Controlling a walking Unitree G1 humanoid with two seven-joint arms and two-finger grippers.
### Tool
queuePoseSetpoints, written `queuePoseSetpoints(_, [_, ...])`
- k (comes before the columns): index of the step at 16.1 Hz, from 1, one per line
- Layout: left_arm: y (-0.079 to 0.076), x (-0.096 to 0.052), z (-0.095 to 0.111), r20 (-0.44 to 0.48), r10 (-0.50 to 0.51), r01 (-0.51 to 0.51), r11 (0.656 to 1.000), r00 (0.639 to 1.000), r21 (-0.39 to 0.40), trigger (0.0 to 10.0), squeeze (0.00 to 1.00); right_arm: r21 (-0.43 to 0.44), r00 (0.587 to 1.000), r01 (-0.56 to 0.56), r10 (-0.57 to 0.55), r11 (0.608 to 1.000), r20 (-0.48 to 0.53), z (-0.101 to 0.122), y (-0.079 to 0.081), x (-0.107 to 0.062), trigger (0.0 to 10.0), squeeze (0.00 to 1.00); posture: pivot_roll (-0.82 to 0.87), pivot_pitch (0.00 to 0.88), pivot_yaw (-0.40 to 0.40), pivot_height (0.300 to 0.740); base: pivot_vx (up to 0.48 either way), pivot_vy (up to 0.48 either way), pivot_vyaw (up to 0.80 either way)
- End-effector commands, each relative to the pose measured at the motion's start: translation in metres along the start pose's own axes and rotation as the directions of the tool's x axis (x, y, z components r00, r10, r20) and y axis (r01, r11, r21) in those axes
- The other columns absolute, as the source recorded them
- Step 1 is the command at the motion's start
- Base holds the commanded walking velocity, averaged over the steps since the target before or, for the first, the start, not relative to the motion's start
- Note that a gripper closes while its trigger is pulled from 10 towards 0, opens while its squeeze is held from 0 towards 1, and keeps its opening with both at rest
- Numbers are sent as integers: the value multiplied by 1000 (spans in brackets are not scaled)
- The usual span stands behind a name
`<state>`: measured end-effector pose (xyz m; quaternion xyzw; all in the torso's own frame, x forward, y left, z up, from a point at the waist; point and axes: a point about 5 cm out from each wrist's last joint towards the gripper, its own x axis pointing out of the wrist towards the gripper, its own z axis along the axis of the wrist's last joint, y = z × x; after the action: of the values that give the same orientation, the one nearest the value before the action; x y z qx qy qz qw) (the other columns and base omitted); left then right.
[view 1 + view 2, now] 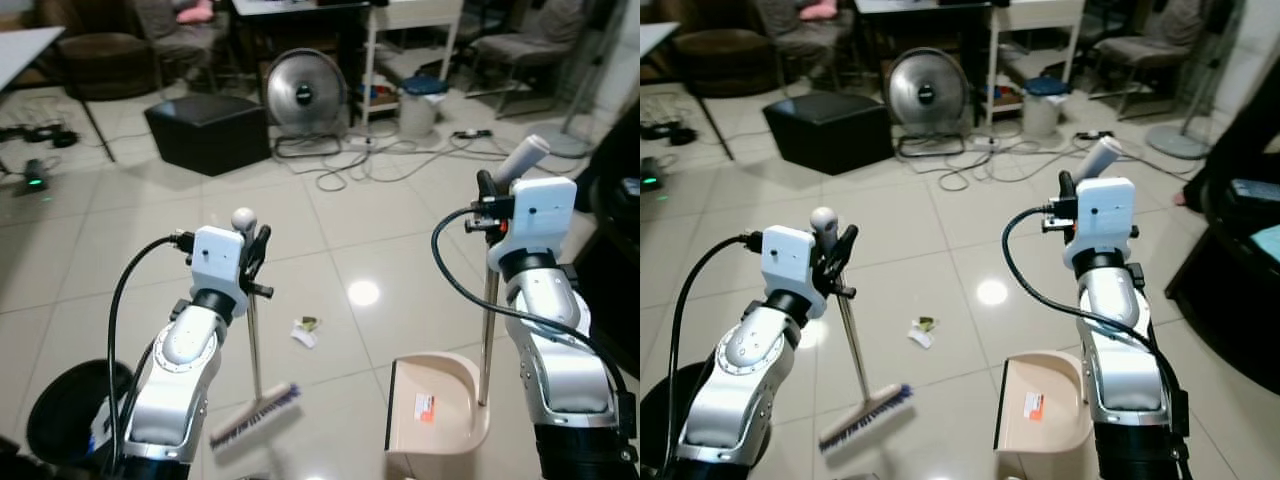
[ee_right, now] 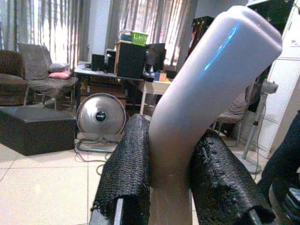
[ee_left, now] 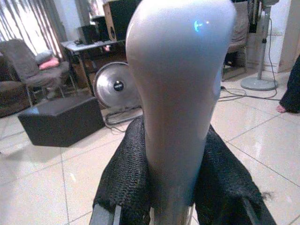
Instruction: Sweep floor
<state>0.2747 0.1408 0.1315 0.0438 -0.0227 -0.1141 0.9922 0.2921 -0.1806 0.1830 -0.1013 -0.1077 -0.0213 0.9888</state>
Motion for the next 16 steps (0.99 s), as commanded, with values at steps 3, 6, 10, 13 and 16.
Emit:
queuePoseSetpoints(3, [-1, 5, 14, 68, 10, -10, 1000, 998, -1, 10000, 0, -6, 999, 12, -12, 1000, 44, 10, -4, 0, 10000, 0, -3, 15, 26, 740, 180, 0, 0])
queuePoseSetpoints(6, [4, 6, 15, 71, 19, -19, 1000, 997, -3, 10000, 0, 13, 999, 10, -10, 1000, 32, 8, -2, 0, 10000, 0, 1, 21, 28, 740, 279, 0, 0])
queuePoseSetpoints(10, [6, 8, 18, 81, 25, -24, 1000, 996, -6, 10000, 0, 45, 1000, 10, -11, 999, 17, 5, -1, -1, 10000, 0, 14, 27, 32, 740, 283, 0, 0])
queuePoseSetpoints(13, [7, 8, 17, 71, 25, -25, 1000, 997, -3, 10000, 0, 104, 999, 7, -11, 995, 35, 7, -2, -4, 10000, 0, 11, 33, 41, 740, 280, 0, 0])
queuePoseSetpoints(16, [6, 9, 16, 64, 22, -22, 1000, 998, 0, 10000, 0, 149, 999, -28, 22, 988, 43, 8, 4, -9, 10000, 0, 13, 33, 51, 740, 287, 0, 0])
